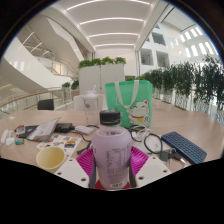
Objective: Pour water
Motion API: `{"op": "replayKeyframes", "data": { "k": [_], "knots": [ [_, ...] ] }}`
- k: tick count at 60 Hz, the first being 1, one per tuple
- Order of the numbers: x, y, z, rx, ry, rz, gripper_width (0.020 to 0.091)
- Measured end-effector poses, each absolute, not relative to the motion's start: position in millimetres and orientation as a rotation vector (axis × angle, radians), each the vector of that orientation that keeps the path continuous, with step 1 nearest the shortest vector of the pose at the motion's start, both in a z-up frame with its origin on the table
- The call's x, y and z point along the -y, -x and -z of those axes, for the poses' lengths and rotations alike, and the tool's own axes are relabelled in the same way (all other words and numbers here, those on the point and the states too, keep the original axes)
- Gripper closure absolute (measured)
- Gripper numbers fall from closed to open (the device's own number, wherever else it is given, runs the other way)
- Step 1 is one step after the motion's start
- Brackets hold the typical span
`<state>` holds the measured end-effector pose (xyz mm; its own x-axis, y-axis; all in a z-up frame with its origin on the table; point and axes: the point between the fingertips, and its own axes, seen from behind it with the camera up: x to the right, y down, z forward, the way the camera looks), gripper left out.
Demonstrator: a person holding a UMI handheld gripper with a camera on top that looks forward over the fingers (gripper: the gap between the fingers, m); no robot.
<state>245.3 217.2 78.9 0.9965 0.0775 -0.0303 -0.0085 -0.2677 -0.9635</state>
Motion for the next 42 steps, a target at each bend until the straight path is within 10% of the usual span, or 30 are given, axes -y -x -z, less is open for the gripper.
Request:
{"op": "replayKeyframes", "data": {
  "k": [21, 27, 33, 42],
  "knots": [
    [-206, -244, -61, 0.102, 1.808, -0.151, 0.0584],
    [-205, -245, -54, 0.118, 1.877, -0.132, 0.052],
    [-186, -245, -50, 0.105, 1.958, -0.142, 0.0262],
    [-134, -239, -59, 0.05, 2.028, -0.169, 0.0269]
  ]
}}
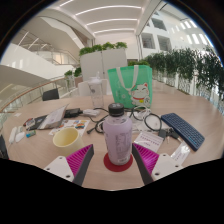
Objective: Pour water
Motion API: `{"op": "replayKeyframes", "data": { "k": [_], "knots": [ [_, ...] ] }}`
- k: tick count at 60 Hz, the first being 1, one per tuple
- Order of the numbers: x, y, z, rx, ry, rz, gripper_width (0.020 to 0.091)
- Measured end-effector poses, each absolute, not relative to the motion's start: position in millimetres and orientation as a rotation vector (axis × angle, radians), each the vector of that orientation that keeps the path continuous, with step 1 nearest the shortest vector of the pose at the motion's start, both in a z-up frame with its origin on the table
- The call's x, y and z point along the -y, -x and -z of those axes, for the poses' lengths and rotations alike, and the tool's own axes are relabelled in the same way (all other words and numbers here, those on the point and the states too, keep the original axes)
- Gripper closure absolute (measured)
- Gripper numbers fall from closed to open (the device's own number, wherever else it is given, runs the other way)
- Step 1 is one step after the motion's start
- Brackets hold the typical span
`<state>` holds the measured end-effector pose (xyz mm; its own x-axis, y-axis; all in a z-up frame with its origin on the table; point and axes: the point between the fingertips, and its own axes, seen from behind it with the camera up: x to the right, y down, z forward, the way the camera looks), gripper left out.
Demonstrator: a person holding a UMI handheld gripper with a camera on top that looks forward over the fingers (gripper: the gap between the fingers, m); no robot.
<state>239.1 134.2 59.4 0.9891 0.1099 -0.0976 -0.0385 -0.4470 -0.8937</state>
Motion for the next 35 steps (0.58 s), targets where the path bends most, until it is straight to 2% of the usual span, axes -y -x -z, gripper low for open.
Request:
{"op": "replayKeyframes", "data": {
  "k": [10, 23, 35],
  "knots": [
    [-53, -225, -88, 0.012, 2.075, -0.104, 0.0267],
    [55, -189, -158, -0.021, 2.066, 0.016, 0.0271],
    [118, -157, -220, -0.067, 2.048, 0.029, 0.0269]
  ]
}}
